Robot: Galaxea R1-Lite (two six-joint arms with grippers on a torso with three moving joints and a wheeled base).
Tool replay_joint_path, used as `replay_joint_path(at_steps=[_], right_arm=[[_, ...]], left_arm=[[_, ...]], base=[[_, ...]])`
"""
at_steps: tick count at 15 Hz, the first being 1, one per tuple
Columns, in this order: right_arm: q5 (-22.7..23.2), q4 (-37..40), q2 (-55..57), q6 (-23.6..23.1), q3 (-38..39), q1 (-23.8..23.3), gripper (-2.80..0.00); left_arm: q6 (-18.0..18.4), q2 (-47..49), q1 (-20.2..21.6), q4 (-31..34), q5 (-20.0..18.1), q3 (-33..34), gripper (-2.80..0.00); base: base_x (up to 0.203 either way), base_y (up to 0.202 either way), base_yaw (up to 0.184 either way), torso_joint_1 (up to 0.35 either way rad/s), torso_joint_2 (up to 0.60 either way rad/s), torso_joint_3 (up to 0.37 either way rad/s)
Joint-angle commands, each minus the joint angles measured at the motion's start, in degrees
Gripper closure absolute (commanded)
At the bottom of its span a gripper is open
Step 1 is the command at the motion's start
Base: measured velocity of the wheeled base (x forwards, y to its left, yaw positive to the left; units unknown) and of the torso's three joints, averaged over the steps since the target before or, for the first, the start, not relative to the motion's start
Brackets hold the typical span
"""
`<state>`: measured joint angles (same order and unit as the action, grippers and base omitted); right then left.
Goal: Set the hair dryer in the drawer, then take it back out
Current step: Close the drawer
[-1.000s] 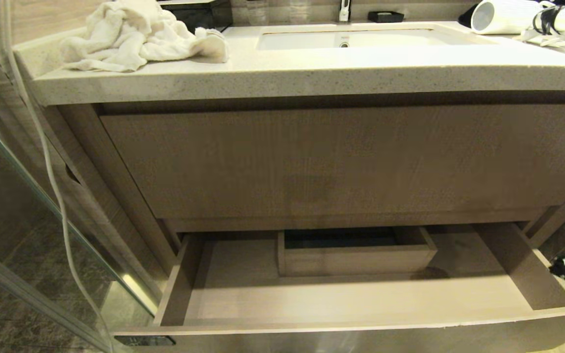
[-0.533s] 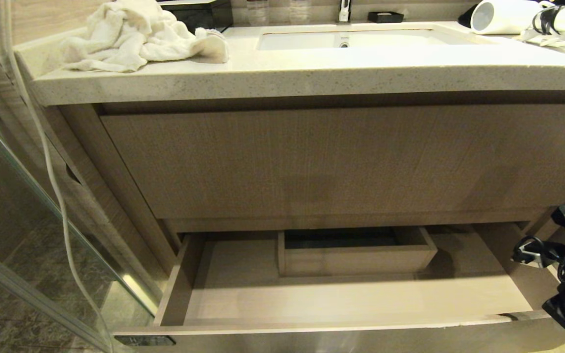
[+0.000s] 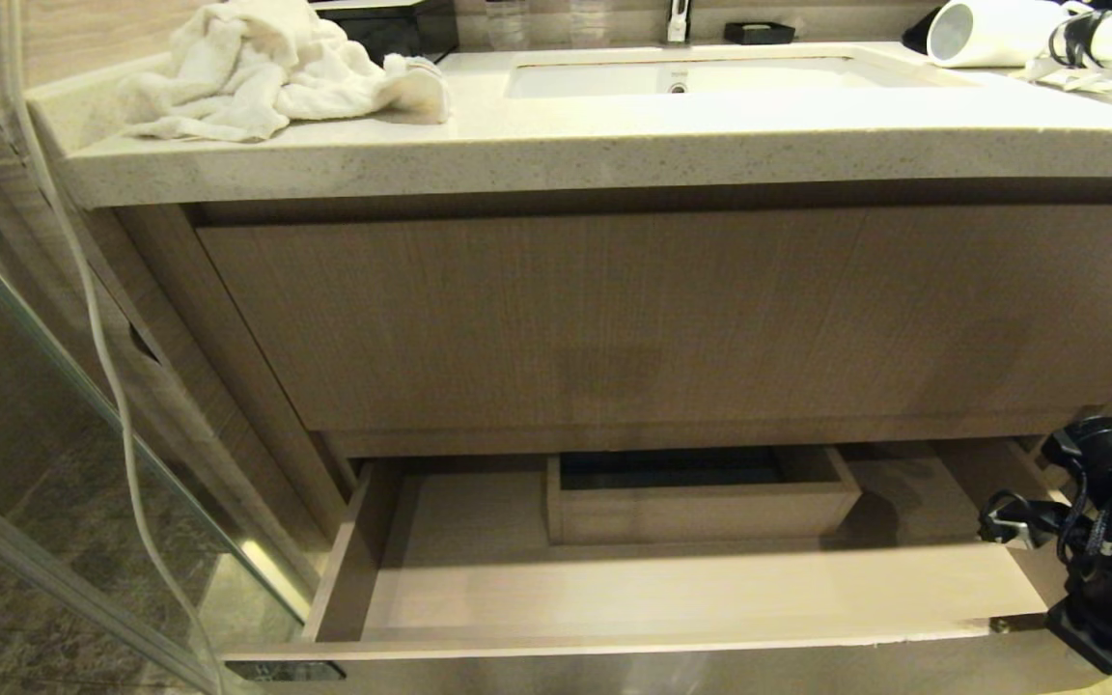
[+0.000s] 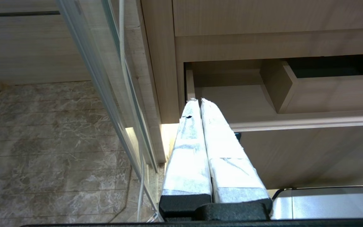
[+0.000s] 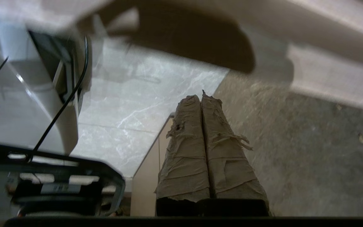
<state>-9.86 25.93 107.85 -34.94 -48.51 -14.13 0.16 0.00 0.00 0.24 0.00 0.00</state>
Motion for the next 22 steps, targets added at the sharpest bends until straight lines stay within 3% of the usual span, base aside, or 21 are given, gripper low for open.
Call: replay_joint_path(at_steps=[1,6,8,11,13,14,22], right_arm=[[-0.1,-1.2,2.6,-0.2,-0.8,-0.1,0.00],[0.2,-4.5,3.8,0.5,-2.0,-0.1,0.00],[0.3,-10.1,3.4,5.8,-2.9,-0.8,0.00],[0.6,-27.0,3.1,17.6,-4.9,-0.7,0.00],[0.2,-39.5,3.2,21.2,-5.9,-0.2,0.00],[-0.2,-42.2,2.6,21.7,-5.7,-0.2,0.00],[-0.1,-30.6,-25.9,18.7,12.0,-0.5,0.00]], left_arm=[[0.0,0.1,0.0,0.0,0.0,0.0,0.00],[0.0,0.1,0.0,0.0,0.0,0.1,0.00],[0.0,0.1,0.0,0.0,0.0,0.1,0.00],[0.0,0.1,0.0,0.0,0.0,0.1,0.00],[0.0,0.1,0.0,0.0,0.0,0.1,0.00],[0.0,0.0,0.0,0.0,0.0,0.1,0.00],[0.0,0.1,0.0,0.0,0.1,0.1,0.00]], base=[[0.000,0.000,0.000,0.000,0.00,0.000],[0.000,0.000,0.000,0.000,0.00,0.000],[0.000,0.000,0.000,0.000,0.00,0.000],[0.000,0.000,0.000,0.000,0.00,0.000],[0.000,0.000,0.000,0.000,0.00,0.000],[0.000,0.000,0.000,0.000,0.00,0.000],[0.000,0.000,0.000,0.000,0.00,0.000]])
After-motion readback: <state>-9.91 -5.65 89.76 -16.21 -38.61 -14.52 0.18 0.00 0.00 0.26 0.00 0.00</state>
